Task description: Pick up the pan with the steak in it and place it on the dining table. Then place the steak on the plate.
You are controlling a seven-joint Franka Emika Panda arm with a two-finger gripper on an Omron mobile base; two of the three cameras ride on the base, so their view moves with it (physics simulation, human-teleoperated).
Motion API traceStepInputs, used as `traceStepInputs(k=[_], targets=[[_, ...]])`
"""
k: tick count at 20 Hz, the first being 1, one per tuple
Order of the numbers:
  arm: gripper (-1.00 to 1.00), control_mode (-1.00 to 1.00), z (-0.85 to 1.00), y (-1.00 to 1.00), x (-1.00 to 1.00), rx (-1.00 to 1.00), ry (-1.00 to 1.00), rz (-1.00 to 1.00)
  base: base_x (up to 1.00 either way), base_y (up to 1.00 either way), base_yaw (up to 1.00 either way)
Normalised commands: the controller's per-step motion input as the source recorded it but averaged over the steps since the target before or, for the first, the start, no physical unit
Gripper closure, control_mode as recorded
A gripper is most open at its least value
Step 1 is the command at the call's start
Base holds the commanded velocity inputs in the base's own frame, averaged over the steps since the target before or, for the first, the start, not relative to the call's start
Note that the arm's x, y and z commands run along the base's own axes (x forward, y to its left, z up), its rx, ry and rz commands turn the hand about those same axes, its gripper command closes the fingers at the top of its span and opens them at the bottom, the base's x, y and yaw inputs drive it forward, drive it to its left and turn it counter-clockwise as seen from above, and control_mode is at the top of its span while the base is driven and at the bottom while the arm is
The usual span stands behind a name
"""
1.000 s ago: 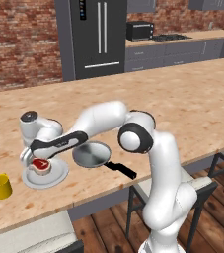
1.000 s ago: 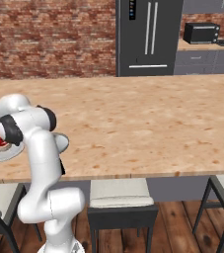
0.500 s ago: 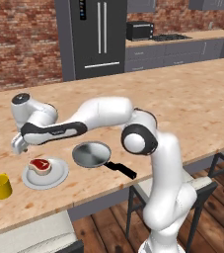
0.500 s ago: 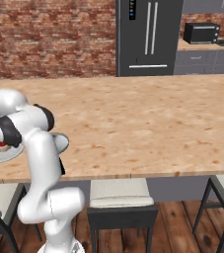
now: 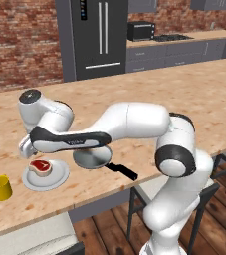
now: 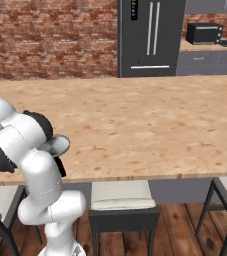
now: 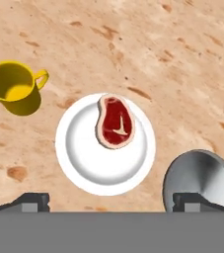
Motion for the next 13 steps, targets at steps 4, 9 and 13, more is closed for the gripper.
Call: traceStepInputs(k=[4, 9, 13], targets=[[-1.00, -1.00, -0.02, -0.84, -0.96, 0.09, -0.15, 0.00, 0.00, 0.00, 0.00], [-1.00, -1.00, -0.04, -0.82, -0.73, 0.11, -0.12, -0.03, 0.00, 0.00, 0.00], [-1.00, -1.00, 0.00, -0.27, -0.26, 0.06, -0.04, -0.08, 0.00, 0.00, 0.00]])
